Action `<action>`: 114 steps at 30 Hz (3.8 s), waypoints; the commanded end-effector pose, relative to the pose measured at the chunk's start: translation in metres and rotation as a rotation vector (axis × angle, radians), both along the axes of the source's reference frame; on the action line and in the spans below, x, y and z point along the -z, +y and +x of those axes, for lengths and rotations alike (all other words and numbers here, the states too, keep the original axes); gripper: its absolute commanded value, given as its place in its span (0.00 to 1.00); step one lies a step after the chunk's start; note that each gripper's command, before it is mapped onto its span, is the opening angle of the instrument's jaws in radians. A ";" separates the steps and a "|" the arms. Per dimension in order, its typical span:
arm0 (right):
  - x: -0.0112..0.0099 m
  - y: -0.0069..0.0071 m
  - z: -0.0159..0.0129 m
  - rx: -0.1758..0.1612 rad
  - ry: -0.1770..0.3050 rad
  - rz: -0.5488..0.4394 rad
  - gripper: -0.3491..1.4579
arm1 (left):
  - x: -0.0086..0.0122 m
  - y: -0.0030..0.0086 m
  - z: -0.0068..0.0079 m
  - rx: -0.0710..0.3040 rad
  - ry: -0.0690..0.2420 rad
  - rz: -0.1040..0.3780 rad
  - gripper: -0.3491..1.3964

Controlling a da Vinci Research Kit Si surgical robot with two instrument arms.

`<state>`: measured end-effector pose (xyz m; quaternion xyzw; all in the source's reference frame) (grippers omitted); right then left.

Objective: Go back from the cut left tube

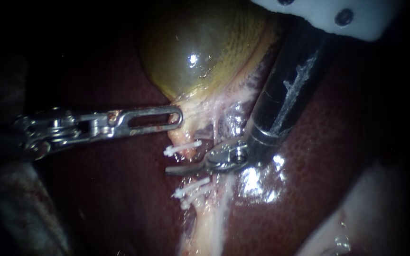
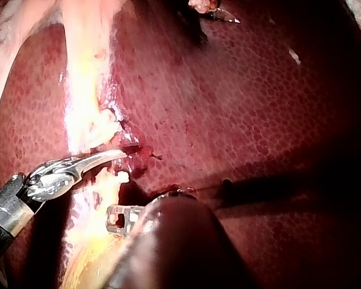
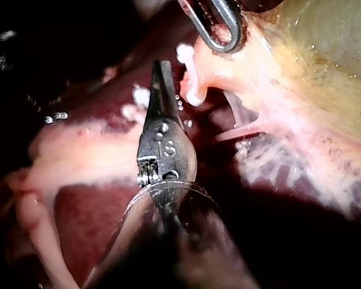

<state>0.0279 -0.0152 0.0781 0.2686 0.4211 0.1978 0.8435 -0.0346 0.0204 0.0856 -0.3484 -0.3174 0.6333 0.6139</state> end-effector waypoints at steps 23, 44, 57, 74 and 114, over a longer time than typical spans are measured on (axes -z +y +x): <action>0.0002 0.0000 -0.0002 -0.003 -0.002 0.004 0.06 | 0.0000 0.0000 0.0000 0.000 -0.001 0.000 0.00; 0.0009 -0.0007 -0.0004 -0.035 -0.014 0.052 0.83 | 0.0000 0.0000 0.0001 -0.001 -0.001 0.000 0.00; 0.0029 -0.0006 -0.0035 -0.094 -0.016 -0.002 0.90 | -0.0001 0.0001 0.0002 0.001 -0.002 0.005 0.00; 0.0079 0.0004 -0.0098 -0.126 -0.067 -0.170 0.92 | -0.0003 0.0002 0.0004 -0.001 -0.003 0.005 0.00; 0.0076 0.0010 -0.0152 -0.097 -0.098 -0.385 0.97 | -0.0044 -0.0004 -0.0017 0.006 -0.001 -0.009 0.00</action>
